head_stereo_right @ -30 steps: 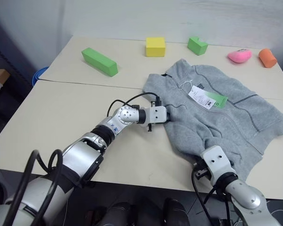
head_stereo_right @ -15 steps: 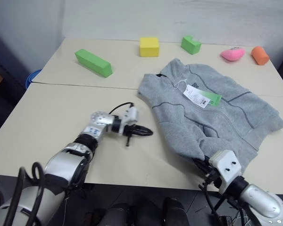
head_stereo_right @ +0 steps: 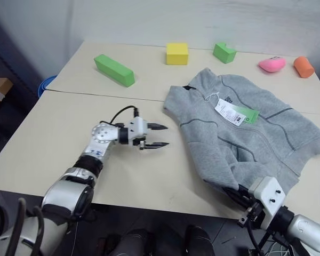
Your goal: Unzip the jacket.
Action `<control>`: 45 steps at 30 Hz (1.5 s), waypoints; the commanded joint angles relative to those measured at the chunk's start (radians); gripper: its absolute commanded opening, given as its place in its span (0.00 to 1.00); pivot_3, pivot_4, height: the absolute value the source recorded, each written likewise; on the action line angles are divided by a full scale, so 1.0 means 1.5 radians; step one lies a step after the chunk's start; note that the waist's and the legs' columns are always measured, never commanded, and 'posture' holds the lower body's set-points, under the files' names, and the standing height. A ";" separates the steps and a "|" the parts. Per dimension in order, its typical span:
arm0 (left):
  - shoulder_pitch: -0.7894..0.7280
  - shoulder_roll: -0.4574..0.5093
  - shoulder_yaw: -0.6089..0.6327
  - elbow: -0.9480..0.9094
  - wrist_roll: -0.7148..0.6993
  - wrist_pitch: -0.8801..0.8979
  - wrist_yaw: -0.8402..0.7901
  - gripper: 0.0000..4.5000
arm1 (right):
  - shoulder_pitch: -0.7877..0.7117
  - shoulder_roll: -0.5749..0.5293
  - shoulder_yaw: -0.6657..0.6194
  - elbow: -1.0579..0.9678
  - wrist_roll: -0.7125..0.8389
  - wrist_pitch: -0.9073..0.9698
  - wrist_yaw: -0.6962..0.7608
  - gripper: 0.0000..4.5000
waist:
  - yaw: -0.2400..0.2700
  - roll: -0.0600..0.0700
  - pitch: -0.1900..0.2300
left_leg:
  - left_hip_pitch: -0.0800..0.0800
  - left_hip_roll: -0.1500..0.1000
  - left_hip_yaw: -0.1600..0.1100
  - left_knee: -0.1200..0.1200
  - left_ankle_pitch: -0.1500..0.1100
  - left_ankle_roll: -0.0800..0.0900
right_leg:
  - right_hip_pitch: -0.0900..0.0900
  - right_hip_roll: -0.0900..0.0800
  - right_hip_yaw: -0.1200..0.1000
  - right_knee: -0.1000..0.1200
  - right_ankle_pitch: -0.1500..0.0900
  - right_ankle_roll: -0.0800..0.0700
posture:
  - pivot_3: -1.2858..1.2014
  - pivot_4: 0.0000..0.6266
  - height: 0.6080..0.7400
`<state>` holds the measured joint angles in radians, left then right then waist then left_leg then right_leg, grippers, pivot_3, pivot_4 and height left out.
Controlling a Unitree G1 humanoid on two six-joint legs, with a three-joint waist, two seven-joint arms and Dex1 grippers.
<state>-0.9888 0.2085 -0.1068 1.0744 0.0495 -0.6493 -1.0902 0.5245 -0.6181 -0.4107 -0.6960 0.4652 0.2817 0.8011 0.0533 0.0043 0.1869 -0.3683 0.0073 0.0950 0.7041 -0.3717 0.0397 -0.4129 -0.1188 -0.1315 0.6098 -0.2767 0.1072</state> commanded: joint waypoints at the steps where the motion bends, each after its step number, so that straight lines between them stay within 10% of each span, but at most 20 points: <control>1: -0.047 -0.026 -0.053 0.051 0.091 -0.067 0.132 0.90 | -0.001 0.006 -0.027 -0.009 0.019 -0.015 -0.005 0.00 | 0.000 0.000 0.000 | 0.000 0.000 0.000 0.000 0.000 0.000 | 0.000 0.000 0.000 0.000 0.000 0.000 | 0.52 0.24 1.00; 9: -0.139 -0.091 -0.193 0.137 0.309 -0.045 0.541 1.00 | 0.038 0.031 -0.044 -0.046 0.029 -0.015 -0.023 0.00 | 0.003 -0.001 0.000 | 0.000 0.000 0.000 0.000 0.000 0.001 | 0.000 0.000 0.000 0.000 0.000 0.000 | 0.52 0.24 1.00; 14: -0.163 -0.122 -0.207 0.174 0.333 0.029 0.609 0.96 | 0.058 0.040 -0.055 -0.061 0.033 -0.013 -0.040 0.00 | 0.002 -0.001 0.000 | -0.001 0.000 0.000 0.000 -0.001 0.002 | 0.000 0.000 0.000 -0.001 0.000 0.001 | 0.52 0.24 1.00; 29: -0.040 -0.002 -0.086 0.133 0.160 -0.009 0.205 0.01 | 0.082 0.050 -0.081 -0.059 0.016 -0.034 -0.056 0.00 | -0.021 0.000 -0.002 | 0.001 0.003 0.001 0.000 -0.001 0.001 | 0.000 0.001 0.001 0.000 0.000 0.000 | 0.52 0.24 1.00; 36: 0.092 0.116 -0.017 -0.066 -0.008 0.034 -0.048 0.01 | 0.058 0.012 -0.103 0.002 0.006 -0.055 -0.019 0.00 | -0.027 0.000 -0.003 | 0.004 0.004 0.003 -0.001 -0.001 0.000 | 0.000 0.002 0.003 0.001 0.000 0.000 | 0.52 0.24 1.00; 45: 0.446 0.324 -0.007 -0.703 -0.258 0.478 -0.196 0.01 | 0.059 -0.054 -0.123 0.047 -0.009 -0.054 0.059 0.00 | -0.037 0.000 -0.003 | 0.009 0.007 0.005 -0.002 -0.002 -0.001 | 0.001 0.002 0.009 0.005 -0.001 -0.002 | 0.52 0.24 1.00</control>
<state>-0.3954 0.6244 -0.1649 0.1694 -0.2554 -0.1054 -1.3698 0.5940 -0.6816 -0.5209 -0.6698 0.4722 0.2067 0.8735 -0.0025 0.0043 0.1828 -0.3531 0.0177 0.1031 0.7004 -0.3761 0.0373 -0.4102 -0.1167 -0.1146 0.6178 -0.2793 0.1029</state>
